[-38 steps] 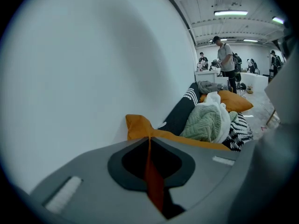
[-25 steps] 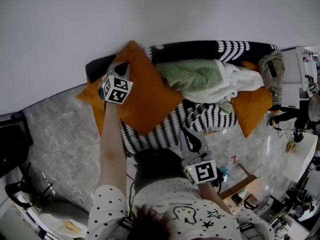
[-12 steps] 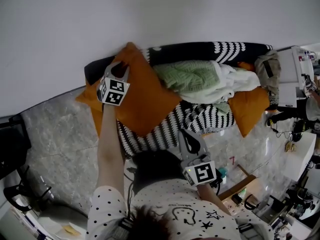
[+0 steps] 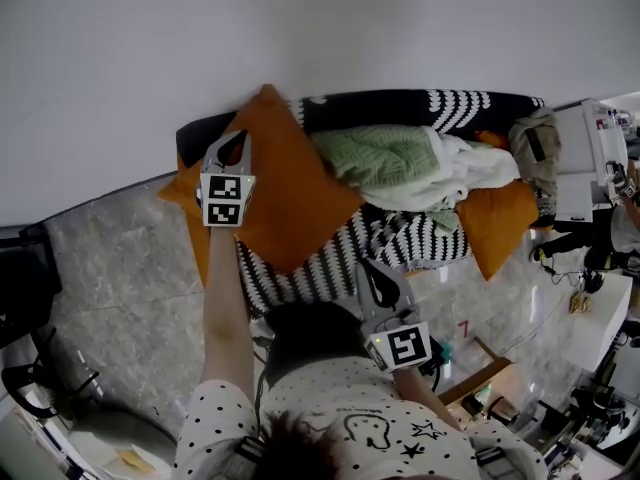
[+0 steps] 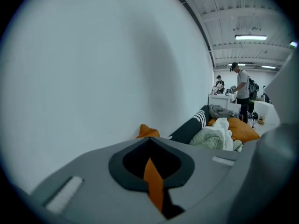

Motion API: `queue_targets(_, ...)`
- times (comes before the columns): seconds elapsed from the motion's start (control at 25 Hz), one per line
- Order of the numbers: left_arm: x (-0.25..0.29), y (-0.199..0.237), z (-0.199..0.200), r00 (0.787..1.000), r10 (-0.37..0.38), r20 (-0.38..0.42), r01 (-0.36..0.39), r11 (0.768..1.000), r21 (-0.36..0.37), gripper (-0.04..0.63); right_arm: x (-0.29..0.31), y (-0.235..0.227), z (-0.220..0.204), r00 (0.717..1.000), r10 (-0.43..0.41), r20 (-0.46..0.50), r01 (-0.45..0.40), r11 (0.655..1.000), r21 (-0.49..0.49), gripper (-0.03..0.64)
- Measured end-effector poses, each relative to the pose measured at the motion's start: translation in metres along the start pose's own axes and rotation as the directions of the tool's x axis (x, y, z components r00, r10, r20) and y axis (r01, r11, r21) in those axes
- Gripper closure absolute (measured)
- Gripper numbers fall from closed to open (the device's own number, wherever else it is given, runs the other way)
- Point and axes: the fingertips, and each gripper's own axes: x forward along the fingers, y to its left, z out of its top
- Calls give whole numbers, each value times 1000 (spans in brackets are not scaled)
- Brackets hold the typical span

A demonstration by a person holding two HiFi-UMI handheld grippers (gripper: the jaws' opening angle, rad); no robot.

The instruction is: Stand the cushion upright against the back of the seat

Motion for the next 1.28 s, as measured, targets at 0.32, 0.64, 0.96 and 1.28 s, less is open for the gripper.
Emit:
queue_targets(0.32,-60,0,51,987,139,77,-134,989,-68,594,-3,6,12,999,23,42,-23,1000,-5,621)
queue_targets(0.64,-146,-35,101,950,224,215,-212,974,-78,594,-7,4,26,995,30,92,-31,999,11,621)
queue_targets(0.96,-197,-57,110,948,229,223,-220,973,-64,594,-8,9,32,993,60,103,-59,998,-18,621)
queue_targets(1.28,-227,-74,121,934,249,256,-227,967,-113,594,2,16,47,986,105,132,-100,994,-40,621)
